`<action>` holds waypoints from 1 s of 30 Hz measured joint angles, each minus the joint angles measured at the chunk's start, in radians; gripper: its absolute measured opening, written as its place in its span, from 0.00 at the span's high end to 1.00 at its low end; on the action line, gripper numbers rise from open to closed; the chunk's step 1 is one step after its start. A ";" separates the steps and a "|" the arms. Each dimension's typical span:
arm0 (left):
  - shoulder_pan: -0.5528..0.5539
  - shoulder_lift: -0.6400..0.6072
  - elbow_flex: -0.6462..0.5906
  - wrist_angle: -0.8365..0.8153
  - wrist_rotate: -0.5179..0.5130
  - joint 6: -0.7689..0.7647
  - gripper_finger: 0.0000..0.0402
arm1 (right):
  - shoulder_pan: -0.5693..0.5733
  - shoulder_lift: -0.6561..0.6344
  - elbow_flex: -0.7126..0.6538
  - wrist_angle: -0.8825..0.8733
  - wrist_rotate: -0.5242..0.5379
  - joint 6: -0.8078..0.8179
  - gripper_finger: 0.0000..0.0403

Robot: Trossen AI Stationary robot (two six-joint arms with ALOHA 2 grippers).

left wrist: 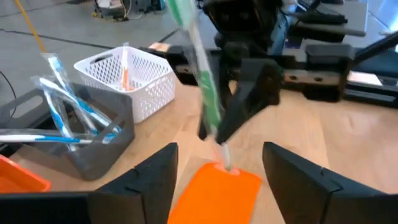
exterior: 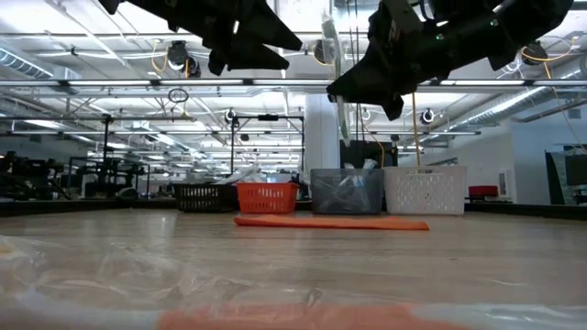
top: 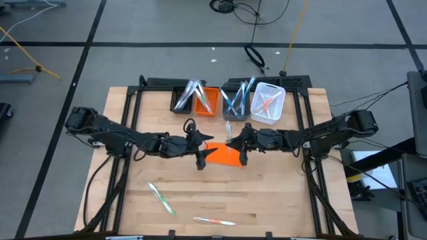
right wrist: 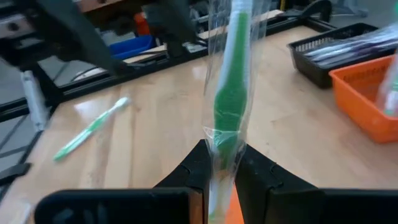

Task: Pick & Place Toothbrushes
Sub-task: Put the green toothbrush into the orange bin

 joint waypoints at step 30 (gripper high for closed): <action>0.105 0.262 0.000 0.551 0.107 -0.019 0.37 | 0.002 0.000 0.000 -0.005 -0.017 0.003 0.91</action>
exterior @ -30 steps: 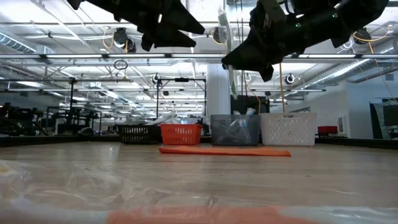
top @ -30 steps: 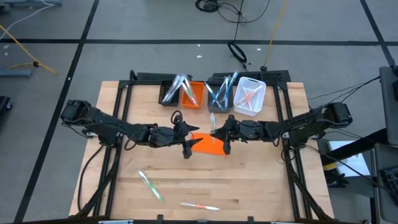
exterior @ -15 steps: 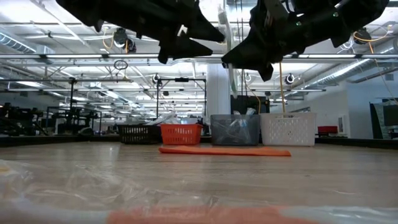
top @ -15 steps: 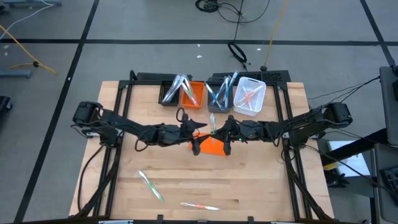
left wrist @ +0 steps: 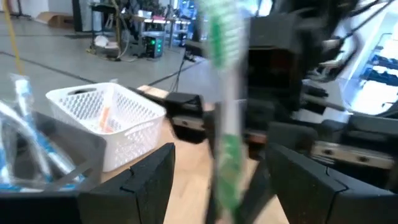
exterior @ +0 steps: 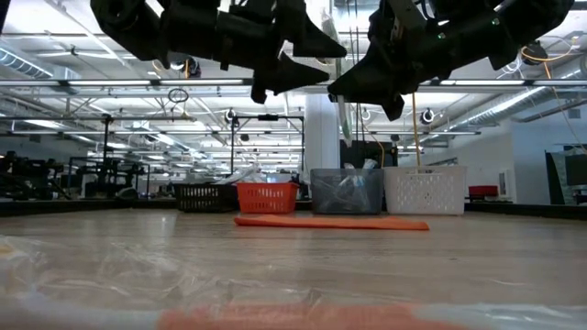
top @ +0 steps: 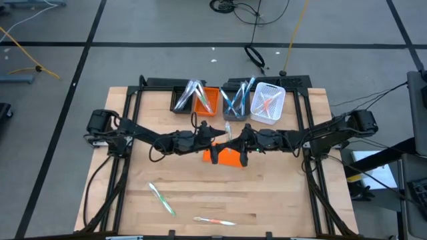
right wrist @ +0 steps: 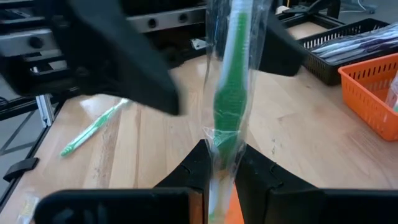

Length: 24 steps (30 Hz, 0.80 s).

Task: Pick & Place Toothbrushes
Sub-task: Put the green toothbrush into the orange bin

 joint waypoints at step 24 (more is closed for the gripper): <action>0.033 0.001 0.000 0.007 0.077 -0.001 0.99 | 0.000 0.000 0.000 -0.023 0.005 0.001 0.91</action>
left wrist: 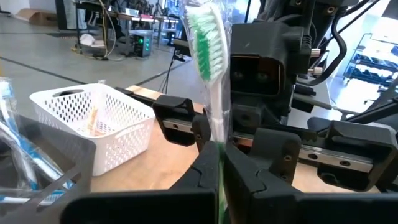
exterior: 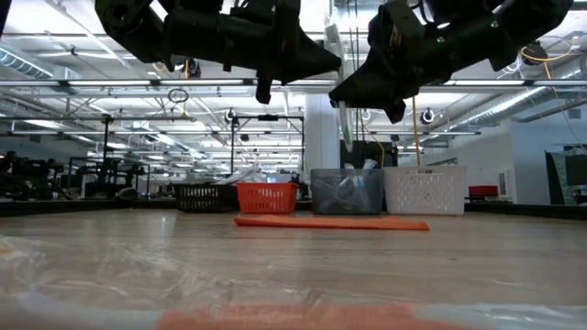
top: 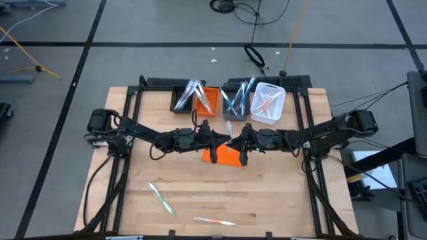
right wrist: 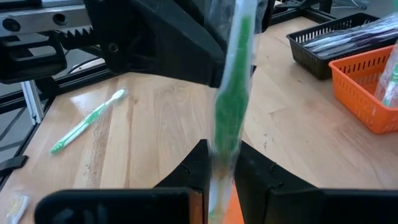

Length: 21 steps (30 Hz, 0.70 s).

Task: Pick & Place Toothbrushes
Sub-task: Put the green toothbrush into the orange bin

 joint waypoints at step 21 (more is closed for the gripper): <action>0.134 -0.009 0.000 -0.083 -0.090 -0.018 1.00 | 0.002 0.000 0.001 -0.164 -0.008 0.090 0.49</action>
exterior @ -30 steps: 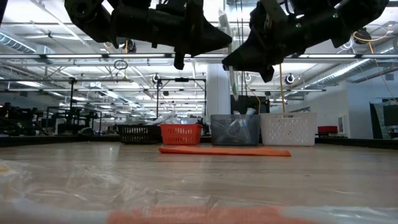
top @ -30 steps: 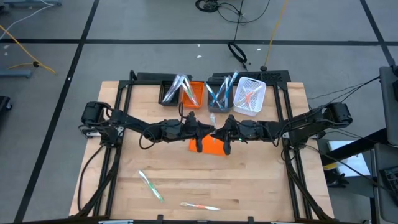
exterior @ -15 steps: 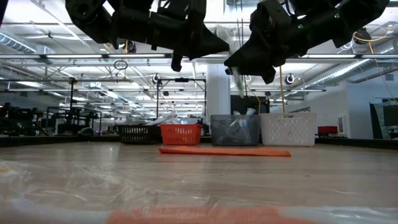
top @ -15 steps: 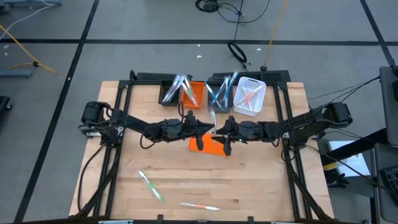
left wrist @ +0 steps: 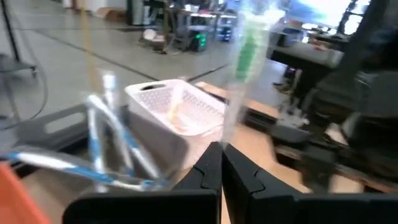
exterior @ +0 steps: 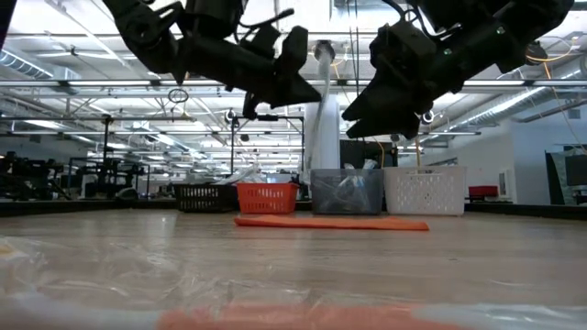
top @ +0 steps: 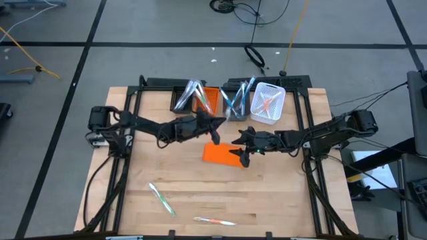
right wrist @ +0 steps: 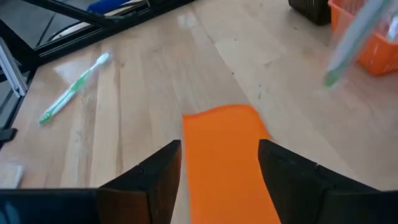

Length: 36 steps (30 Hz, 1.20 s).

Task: Pick & Place Toothbrushes
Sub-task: Put the green toothbrush into the orange bin

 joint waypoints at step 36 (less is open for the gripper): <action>0.397 -0.110 0.000 -0.366 -0.015 -0.146 1.00 | 0.038 0.000 -0.144 0.244 0.006 0.035 0.51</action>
